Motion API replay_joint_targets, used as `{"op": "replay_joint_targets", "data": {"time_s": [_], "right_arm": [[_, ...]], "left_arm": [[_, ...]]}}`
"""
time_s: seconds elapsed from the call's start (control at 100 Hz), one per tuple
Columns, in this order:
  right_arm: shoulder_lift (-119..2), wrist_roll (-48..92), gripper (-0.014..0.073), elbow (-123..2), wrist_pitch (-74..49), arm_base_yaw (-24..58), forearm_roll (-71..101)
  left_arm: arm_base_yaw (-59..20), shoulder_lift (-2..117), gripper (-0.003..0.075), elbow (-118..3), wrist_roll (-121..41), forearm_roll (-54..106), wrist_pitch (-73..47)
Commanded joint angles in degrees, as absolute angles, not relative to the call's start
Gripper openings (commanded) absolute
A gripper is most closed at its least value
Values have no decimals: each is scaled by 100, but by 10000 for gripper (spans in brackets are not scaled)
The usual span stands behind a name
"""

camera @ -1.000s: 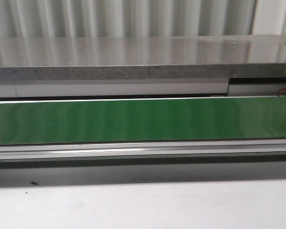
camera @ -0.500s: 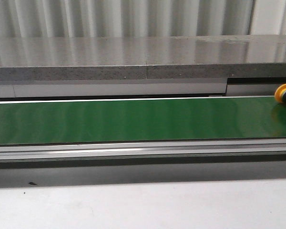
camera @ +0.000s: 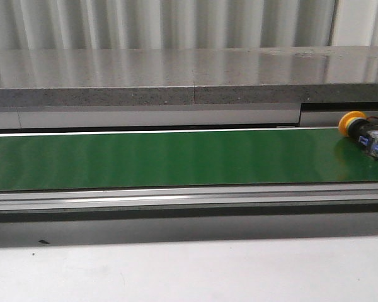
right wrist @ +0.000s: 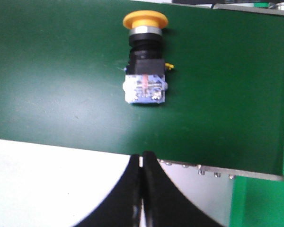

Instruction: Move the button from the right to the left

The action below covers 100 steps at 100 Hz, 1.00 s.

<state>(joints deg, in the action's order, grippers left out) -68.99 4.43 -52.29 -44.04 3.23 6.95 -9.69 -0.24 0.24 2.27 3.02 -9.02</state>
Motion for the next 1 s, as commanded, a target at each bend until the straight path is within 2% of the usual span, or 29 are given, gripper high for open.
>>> {"op": "replay_joint_targets", "data": {"time_s": [0.0, 0.7, 0.99], "right_arm": [[-6272, 517, -67, -5050, -3966, 330, 637], [-1527, 563, -66, -2094, -2106, 330, 588], [-764, 563, -66, -1746, -2012, 330, 588]], "left_arm": [[-950, -153, -20, 243, 275, 361, -483], [-950, -153, -20, 243, 275, 361, -398], [-950, -153, -20, 243, 275, 361, -257]]}}
